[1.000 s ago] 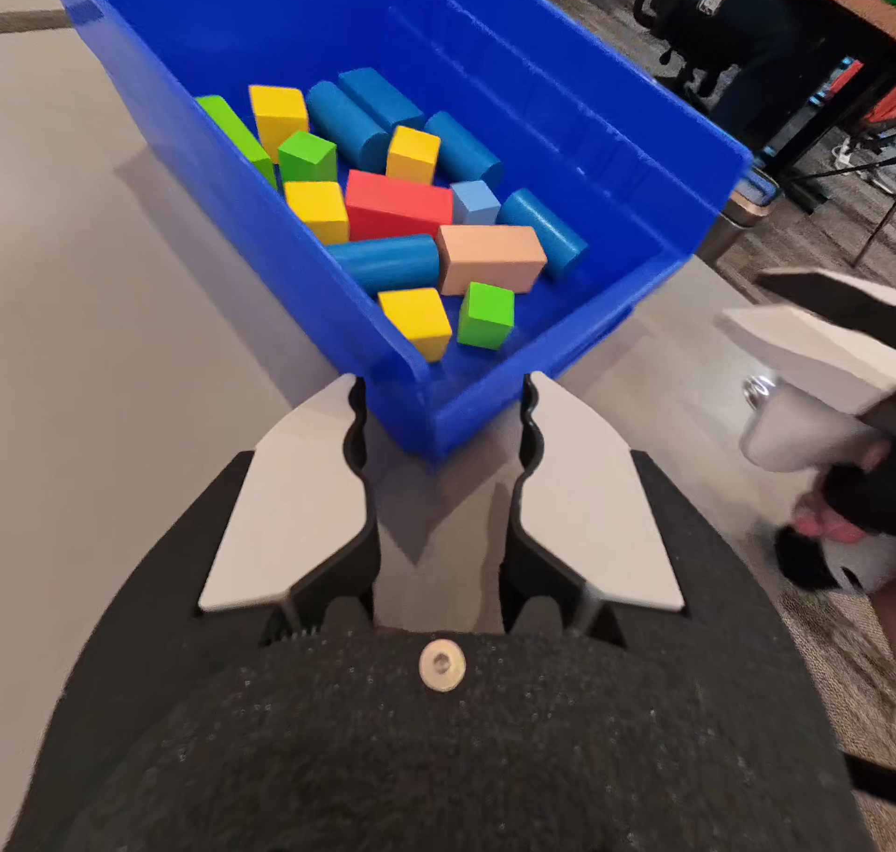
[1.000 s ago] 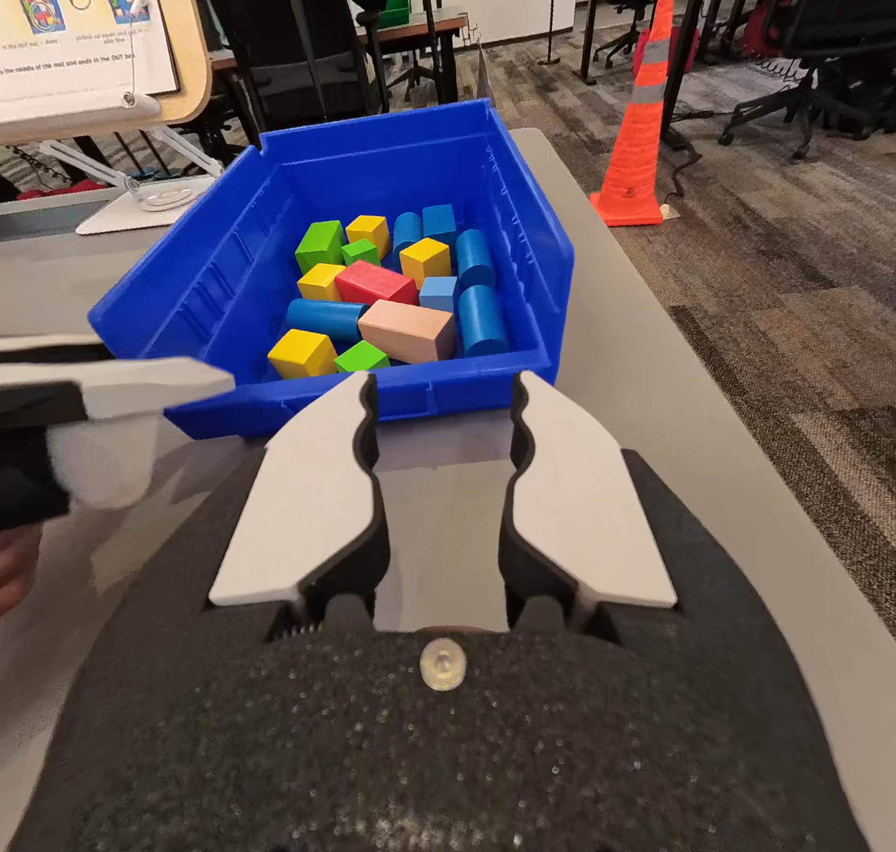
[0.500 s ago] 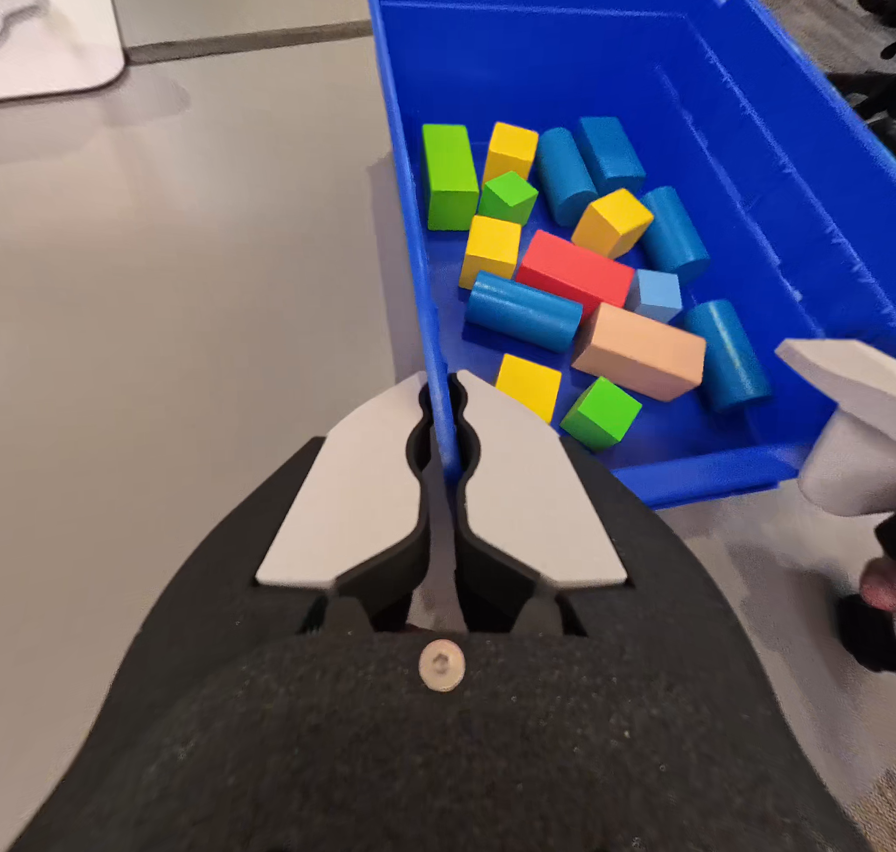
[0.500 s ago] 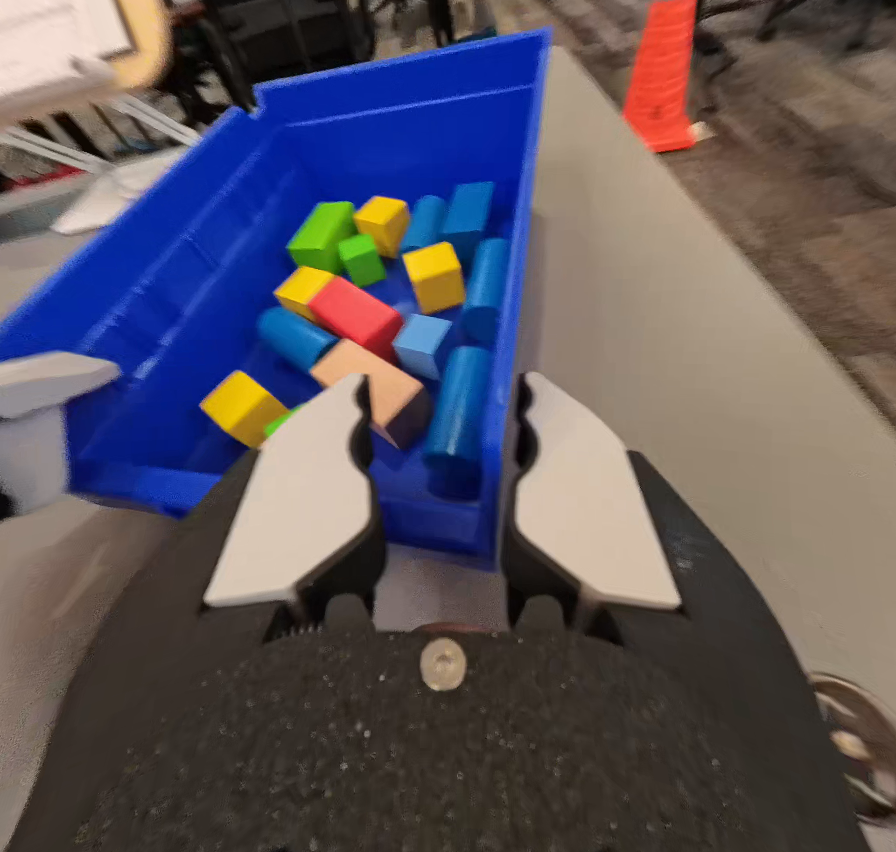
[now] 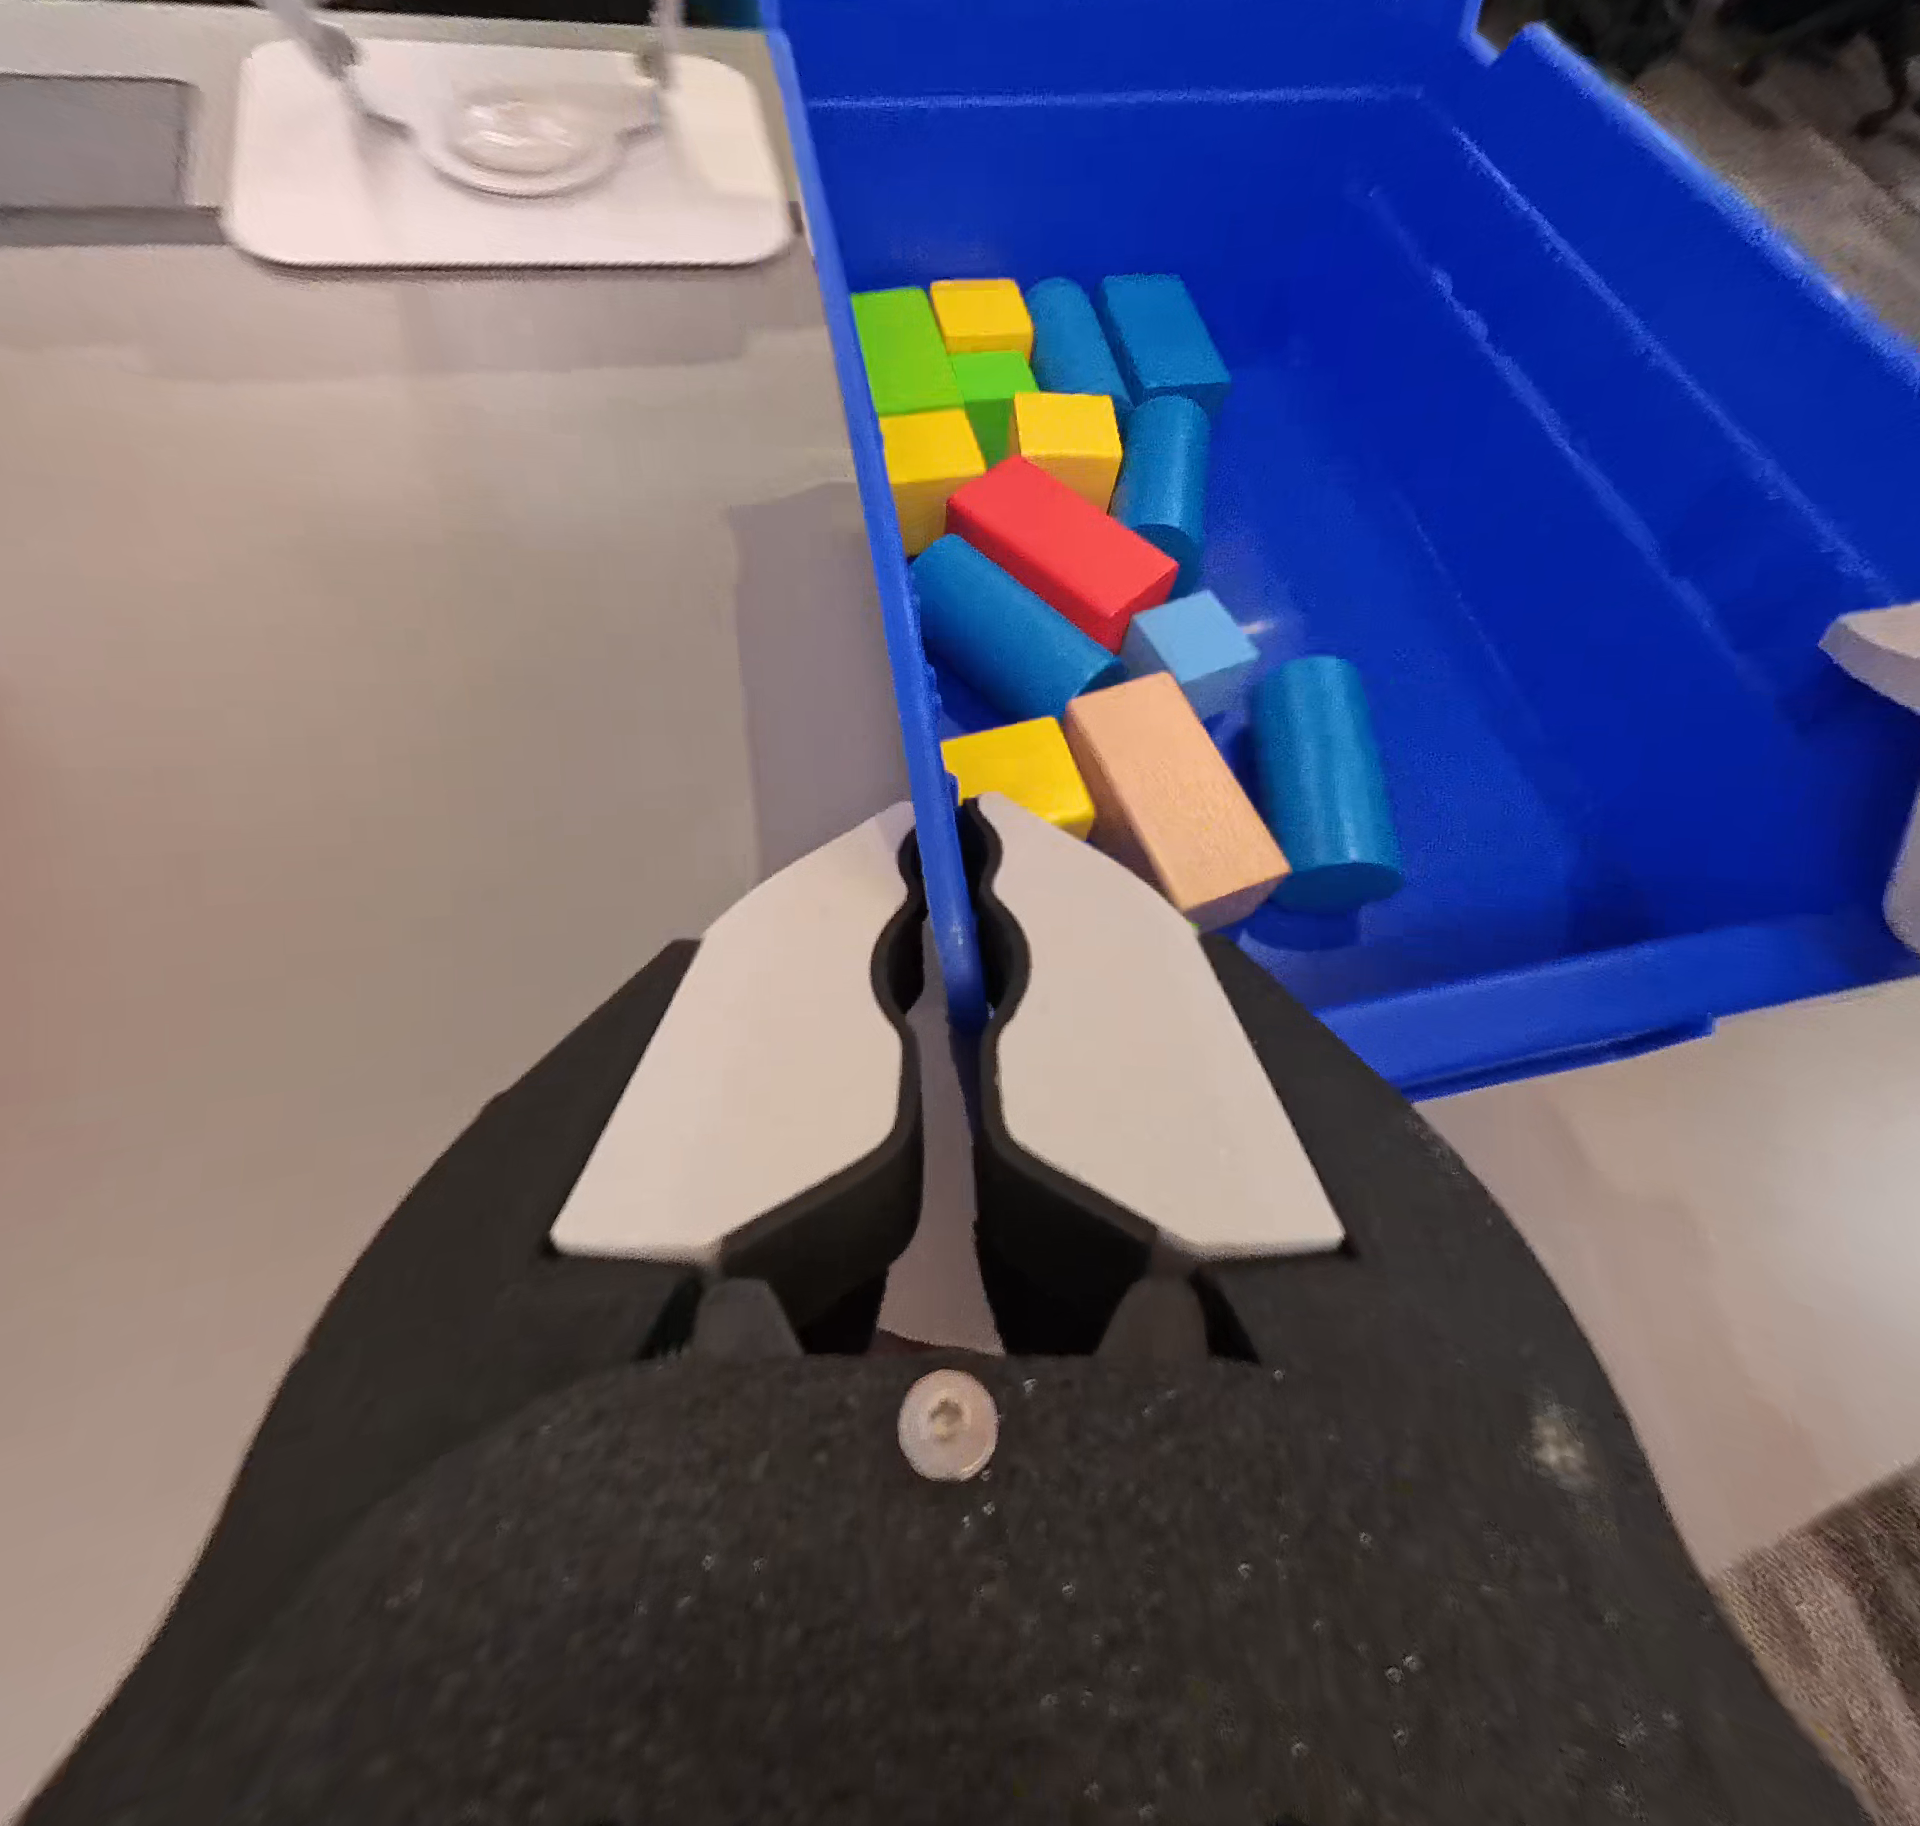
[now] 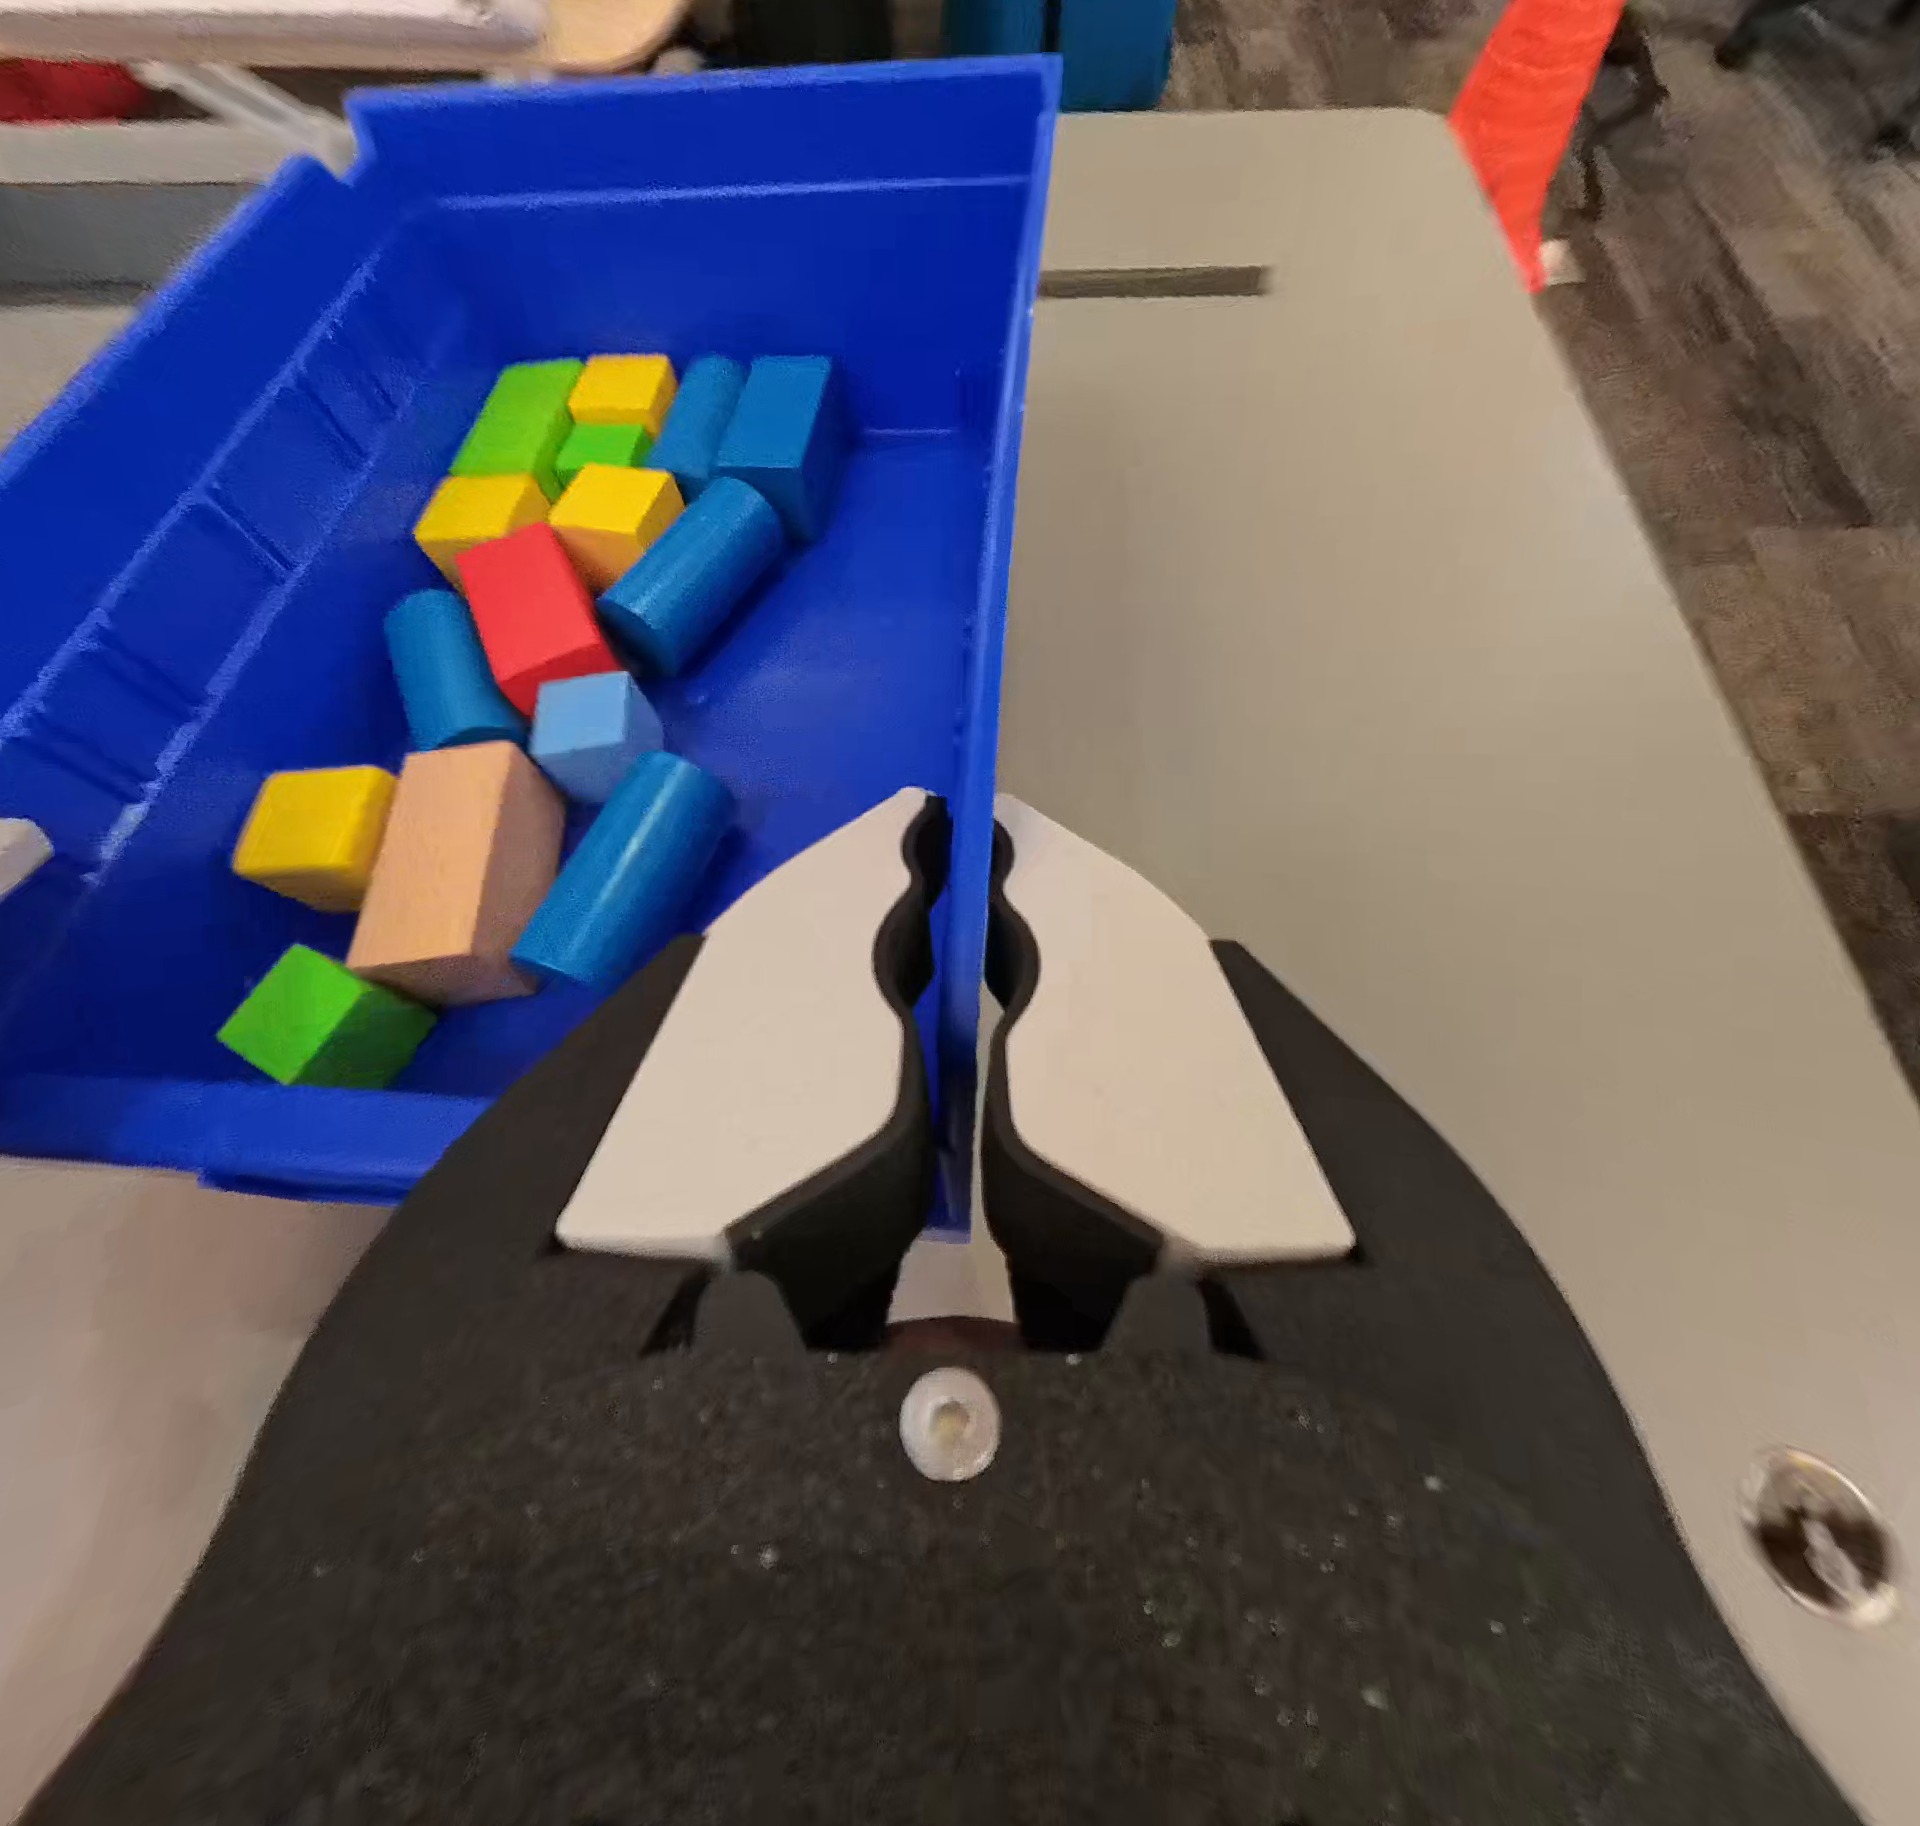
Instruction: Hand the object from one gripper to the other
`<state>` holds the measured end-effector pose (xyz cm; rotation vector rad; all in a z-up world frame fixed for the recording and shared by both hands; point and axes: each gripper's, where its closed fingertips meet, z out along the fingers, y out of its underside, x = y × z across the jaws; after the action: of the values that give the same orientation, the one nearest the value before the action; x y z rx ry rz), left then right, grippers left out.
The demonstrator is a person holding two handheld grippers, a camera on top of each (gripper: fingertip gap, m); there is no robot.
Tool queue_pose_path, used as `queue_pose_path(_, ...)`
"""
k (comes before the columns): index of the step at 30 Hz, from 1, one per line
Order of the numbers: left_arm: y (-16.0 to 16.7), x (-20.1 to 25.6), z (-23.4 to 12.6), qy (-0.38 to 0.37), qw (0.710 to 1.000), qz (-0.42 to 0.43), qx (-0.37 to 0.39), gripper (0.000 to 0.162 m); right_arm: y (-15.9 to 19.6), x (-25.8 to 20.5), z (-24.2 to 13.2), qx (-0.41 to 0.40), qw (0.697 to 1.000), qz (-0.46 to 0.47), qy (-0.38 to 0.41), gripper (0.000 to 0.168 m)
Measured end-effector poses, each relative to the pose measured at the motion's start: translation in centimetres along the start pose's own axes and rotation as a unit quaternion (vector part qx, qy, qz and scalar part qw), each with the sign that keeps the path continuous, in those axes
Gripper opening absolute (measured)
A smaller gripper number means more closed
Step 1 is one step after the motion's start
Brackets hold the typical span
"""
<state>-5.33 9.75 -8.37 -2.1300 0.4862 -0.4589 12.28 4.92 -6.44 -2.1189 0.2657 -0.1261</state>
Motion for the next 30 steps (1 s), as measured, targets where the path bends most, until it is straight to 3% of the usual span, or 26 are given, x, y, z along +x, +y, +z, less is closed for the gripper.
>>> queue_pose_path(4, 1.5, 1.8, 0.4, 0.027, 1.0, 0.001, -0.004, 0.004, 0.8, 2.2, -1.8, 0.016, 1.0, 0.017, 0.016, 0.005)
queue_pose_path(12, 3.8, -3.5, 0.2, -0.029, 0.998, 0.057, 0.003, 0.004, 6.2, -2.4, 1.4, 0.008, 0.998, 0.012, -0.064, 0.007)
queue_pose_path(15, 3.9, -3.8, -0.1, -0.034, 0.998, 0.059, 0.015, 0.003, 6.5, -3.1, 1.3, 0.017, 0.999, 0.0, -0.047, 0.006)
queue_pose_path(18, 2.1, -3.7, -1.8, -0.03, 0.998, 0.048, -0.002, 0.003, 5.1, -3.4, 0.3, -0.011, 0.999, -0.017, -0.029, 0.006)
queue_pose_path(23, -3.4, -4.9, -3.0, -0.005, 1.0, -0.003, -0.017, 0.003, -2.5, -4.7, -1.3, -0.075, 0.993, -0.094, 0.012, 0.007)
queue_pose_path(26, -5.0, -5.8, -3.6, -0.02, 0.998, -0.022, 0.049, 0.004, -7.5, -6.3, -2.4, 0.016, 0.994, -0.107, 0.021, 0.006)
queue_pose_path(27, -4.1, -5.8, -3.3, -0.019, 0.999, -0.018, 0.046, 0.005, -7.5, -6.4, -2.7, 0.031, 0.993, -0.11, 0.024, 0.005)
queue_pose_path(30, -1.1, -6.1, -2.5, -0.012, 0.999, -0.021, 0.028, 0.003, -2.8, -5.9, -1.2, -0.013, 0.996, -0.083, -0.009, 0.005)
